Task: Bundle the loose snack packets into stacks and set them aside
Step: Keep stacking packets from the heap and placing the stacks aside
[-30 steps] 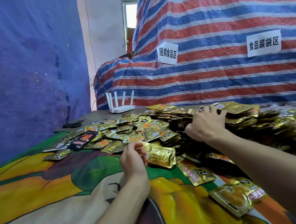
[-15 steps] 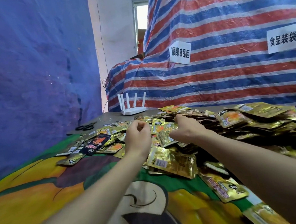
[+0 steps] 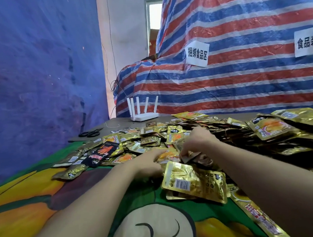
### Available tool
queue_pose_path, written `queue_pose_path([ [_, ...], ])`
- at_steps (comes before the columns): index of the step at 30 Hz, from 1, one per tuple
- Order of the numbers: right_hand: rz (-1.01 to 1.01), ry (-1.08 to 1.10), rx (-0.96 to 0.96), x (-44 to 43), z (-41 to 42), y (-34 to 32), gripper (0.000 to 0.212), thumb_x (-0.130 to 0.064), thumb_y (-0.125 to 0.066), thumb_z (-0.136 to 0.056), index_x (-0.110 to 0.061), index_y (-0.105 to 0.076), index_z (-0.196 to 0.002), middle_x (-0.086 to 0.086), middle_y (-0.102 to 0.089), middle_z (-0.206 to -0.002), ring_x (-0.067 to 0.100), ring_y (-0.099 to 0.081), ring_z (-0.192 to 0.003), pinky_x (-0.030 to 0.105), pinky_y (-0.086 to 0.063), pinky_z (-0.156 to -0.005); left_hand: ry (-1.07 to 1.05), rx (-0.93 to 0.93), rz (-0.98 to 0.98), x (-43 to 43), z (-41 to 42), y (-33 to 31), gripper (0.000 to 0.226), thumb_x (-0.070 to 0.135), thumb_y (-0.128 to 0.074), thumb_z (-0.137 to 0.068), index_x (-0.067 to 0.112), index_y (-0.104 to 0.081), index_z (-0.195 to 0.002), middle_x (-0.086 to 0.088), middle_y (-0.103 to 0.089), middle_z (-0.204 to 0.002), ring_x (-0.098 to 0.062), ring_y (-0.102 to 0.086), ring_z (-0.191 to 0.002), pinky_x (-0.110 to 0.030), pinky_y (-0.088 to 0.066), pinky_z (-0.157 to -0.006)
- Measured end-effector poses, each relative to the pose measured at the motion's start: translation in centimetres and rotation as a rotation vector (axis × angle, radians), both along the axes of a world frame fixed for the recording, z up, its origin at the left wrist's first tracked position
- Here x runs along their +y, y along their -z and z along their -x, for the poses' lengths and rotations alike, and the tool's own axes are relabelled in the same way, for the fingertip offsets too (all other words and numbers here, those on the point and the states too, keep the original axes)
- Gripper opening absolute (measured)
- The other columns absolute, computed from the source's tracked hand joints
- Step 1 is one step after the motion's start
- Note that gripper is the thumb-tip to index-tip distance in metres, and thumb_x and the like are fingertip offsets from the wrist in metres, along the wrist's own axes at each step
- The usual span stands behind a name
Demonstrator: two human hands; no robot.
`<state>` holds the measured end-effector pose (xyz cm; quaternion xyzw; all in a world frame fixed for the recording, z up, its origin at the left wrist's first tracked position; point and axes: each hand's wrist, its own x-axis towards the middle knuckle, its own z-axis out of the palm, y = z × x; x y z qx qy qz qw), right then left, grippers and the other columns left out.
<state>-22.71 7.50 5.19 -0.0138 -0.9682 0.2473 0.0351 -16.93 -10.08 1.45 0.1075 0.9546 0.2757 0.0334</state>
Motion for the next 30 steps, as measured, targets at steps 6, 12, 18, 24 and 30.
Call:
queue_pose_path([
  [6, 0.33, 0.034, 0.045, 0.6, -0.5, -1.1, 0.026, -0.004, -0.084, -0.076, 0.001, -0.059, -0.08, 0.011, -0.067, -0.054, 0.024, -0.067, -0.04, 0.028, -0.05, -0.034, -0.134, 0.213, 0.371, 0.3, 0.4, 0.6, 0.053, 0.019, -0.049, -0.099, 0.038, -0.044, -0.148, -0.001, -0.049, -0.145, -0.027, -0.042, -0.136, -0.048, -0.029, -0.114],
  [12, 0.491, -0.035, 0.125, 1.2, -1.7, -2.1, 0.018, -0.009, -0.076, -0.088, -0.001, -0.061, -0.096, 0.01, -0.068, -0.082, 0.022, -0.073, -0.065, 0.032, -0.058, -0.053, -0.146, 0.179, 0.184, 0.2, -0.2, 1.0, 0.046, 0.003, -0.054, -0.09, 0.024, -0.052, -0.131, -0.004, -0.052, -0.139, -0.025, -0.05, -0.125, -0.037, -0.043, -0.102],
  [18, 0.661, -0.18, 0.207, 2.5, -2.8, -2.4, 0.012, -0.006, -0.076, -0.087, -0.014, -0.067, -0.086, 0.002, -0.071, -0.087, 0.012, -0.064, -0.076, 0.025, -0.046, -0.058, -0.12, 0.117, 0.275, -0.9, -0.3, -0.1, 0.063, 0.033, -0.069, -0.089, 0.028, -0.045, -0.146, -0.002, -0.05, -0.145, -0.025, -0.047, -0.13, -0.044, -0.039, -0.11],
  [24, 0.808, -0.204, 0.303, 3.7, -4.0, -2.3, 0.013, -0.007, -0.073, -0.088, -0.018, -0.069, -0.083, 0.002, -0.071, -0.08, 0.015, -0.065, -0.062, 0.025, -0.049, -0.053, -0.214, 0.27, 0.574, -0.6, -2.0, 0.0, 0.036, 0.02, -0.057, -0.089, 0.016, -0.055, -0.124, -0.008, -0.058, -0.126, -0.029, -0.059, -0.112, -0.037, -0.049, -0.083],
  [30, 1.039, -0.126, 0.188, 5.9, -6.1, -2.0, 0.009, -0.002, -0.064, -0.09, -0.009, -0.063, -0.083, 0.008, -0.072, -0.076, 0.022, -0.069, -0.06, 0.028, -0.055, -0.052, -0.456, 0.428, 0.154, -1.4, -4.6, 0.4, 0.026, 0.019, -0.064, -0.092, 0.015, -0.056, -0.117, -0.01, -0.065, -0.113, -0.03, -0.061, -0.099, -0.039, -0.052, -0.082],
])
